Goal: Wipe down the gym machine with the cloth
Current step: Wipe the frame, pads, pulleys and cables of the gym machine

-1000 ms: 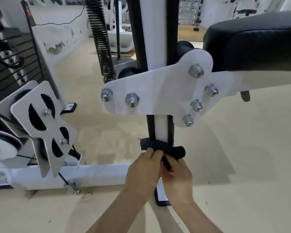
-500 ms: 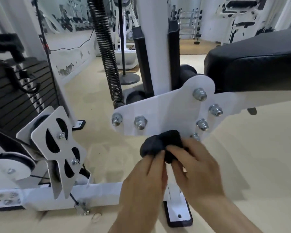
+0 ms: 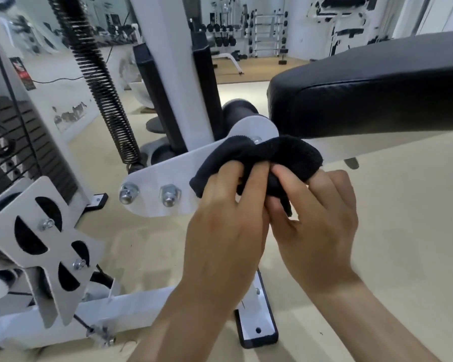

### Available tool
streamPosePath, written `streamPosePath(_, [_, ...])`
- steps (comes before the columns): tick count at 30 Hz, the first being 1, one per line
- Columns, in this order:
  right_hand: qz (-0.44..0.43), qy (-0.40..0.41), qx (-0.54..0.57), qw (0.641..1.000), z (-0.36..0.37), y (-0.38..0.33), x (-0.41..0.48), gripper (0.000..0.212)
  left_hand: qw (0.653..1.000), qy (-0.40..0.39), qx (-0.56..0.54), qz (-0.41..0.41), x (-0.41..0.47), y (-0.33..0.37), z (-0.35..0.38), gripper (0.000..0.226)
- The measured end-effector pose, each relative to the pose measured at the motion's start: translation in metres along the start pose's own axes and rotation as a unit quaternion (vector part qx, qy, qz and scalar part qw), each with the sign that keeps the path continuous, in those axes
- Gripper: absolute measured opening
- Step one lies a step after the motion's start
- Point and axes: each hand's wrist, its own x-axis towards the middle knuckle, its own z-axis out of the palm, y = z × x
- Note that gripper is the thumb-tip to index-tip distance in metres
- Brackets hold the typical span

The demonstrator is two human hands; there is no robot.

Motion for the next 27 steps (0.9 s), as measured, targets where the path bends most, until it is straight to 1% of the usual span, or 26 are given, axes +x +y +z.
streamPosePath(3, [0.054,-0.025,-0.005,0.998,0.003,-0.011,-0.005,0.026,1.000,-0.020,0.004,-0.012,-0.005,-0.007,0.002,0.040])
streamPosePath(5, [0.058,-0.060,-0.017,0.996,0.005,-0.023,-0.012,0.025,0.998,-0.043,-0.004,-0.046,-0.015,-0.016,0.001,0.036])
streamPosePath(6, [0.042,-0.100,-0.021,0.994,0.005,-0.028,-0.016,0.022,0.996,-0.064,-0.003,-0.069,-0.022,-0.022,0.001,0.032])
streamPosePath(7, [0.018,-0.156,-0.037,0.987,0.005,-0.032,-0.022,0.018,0.991,-0.093,0.005,-0.095,-0.030,-0.026,0.000,0.027])
streamPosePath(8, [0.004,-0.241,-0.050,0.969,0.003,-0.034,-0.029,0.016,0.984,-0.126,0.023,-0.125,-0.041,-0.030,0.002,0.025])
streamPosePath(9, [0.012,-0.316,-0.056,0.947,-0.001,-0.035,-0.035,0.018,0.978,-0.151,0.039,-0.141,-0.054,-0.034,0.005,0.025])
streamPosePath(10, [0.032,-0.363,-0.041,0.930,-0.004,-0.035,-0.042,0.021,0.975,-0.165,0.032,-0.145,-0.066,-0.033,0.003,0.027])
streamPosePath(11, [0.058,-0.358,0.004,0.932,-0.010,-0.038,-0.044,0.025,0.979,-0.152,0.004,-0.135,-0.072,-0.028,-0.003,0.029])
streamPosePath(12, [0.094,-0.300,0.069,0.947,-0.013,-0.041,-0.039,0.027,0.986,-0.103,-0.032,-0.127,-0.069,-0.021,-0.010,0.031])
streamPosePath(13, [0.118,-0.207,0.128,0.963,-0.010,-0.043,-0.026,0.026,0.992,-0.035,-0.052,-0.108,-0.060,-0.018,-0.013,0.031])
streamPosePath(14, [0.139,-0.140,0.176,0.964,-0.004,-0.043,-0.017,0.022,0.994,0.015,-0.054,-0.096,-0.054,-0.018,-0.015,0.030])
streamPosePath(15, [0.143,-0.123,0.184,0.965,0.003,-0.045,-0.009,0.021,0.996,0.035,-0.026,-0.084,-0.049,-0.021,-0.016,0.031])
streamPosePath(16, [0.119,-0.129,0.175,0.969,0.009,-0.050,0.001,0.020,0.996,0.039,0.005,-0.080,-0.044,-0.023,-0.018,0.033])
streamPosePath(17, [0.087,-0.147,0.162,0.972,0.015,-0.054,0.002,0.022,0.996,0.019,0.033,-0.083,-0.043,-0.028,-0.021,0.034])
streamPosePath(19, [0.047,-0.212,0.151,0.964,0.022,-0.055,-0.013,0.031,0.993,-0.026,0.049,-0.106,-0.056,-0.039,-0.024,0.028])
streamPosePath(20, [0.045,-0.252,0.146,0.956,0.022,-0.055,-0.025,0.033,0.992,-0.027,0.047,-0.113,-0.068,-0.045,-0.024,0.024])
streamPosePath(22, [0.068,-0.291,0.169,0.939,0.018,-0.055,-0.049,0.029,0.993,-0.004,0.031,-0.111,-0.095,-0.052,-0.028,0.031])
streamPosePath(23, [0.072,-0.284,0.196,0.936,0.012,-0.060,-0.054,0.029,0.995,0.015,0.024,-0.096,-0.103,-0.051,-0.035,0.036])
streamPosePath(24, [0.069,-0.251,0.225,0.939,0.007,-0.067,-0.051,0.031,0.996,0.052,0.023,-0.070,-0.106,-0.050,-0.044,0.038])
streamPosePath(25, [0.046,-0.203,0.243,0.947,0.005,-0.076,-0.041,0.032,0.994,0.093,0.026,-0.052,-0.099,-0.051,-0.052,0.039])
streamPosePath(26, [0.014,-0.160,0.248,0.955,0.008,-0.084,-0.032,0.033,0.991,0.123,0.028,-0.055,-0.088,-0.055,-0.059,0.038])
streamPosePath(27, [-0.011,-0.140,0.238,0.961,0.016,-0.091,-0.021,0.036,0.987,0.138,0.031,-0.070,-0.073,-0.060,-0.066,0.036])
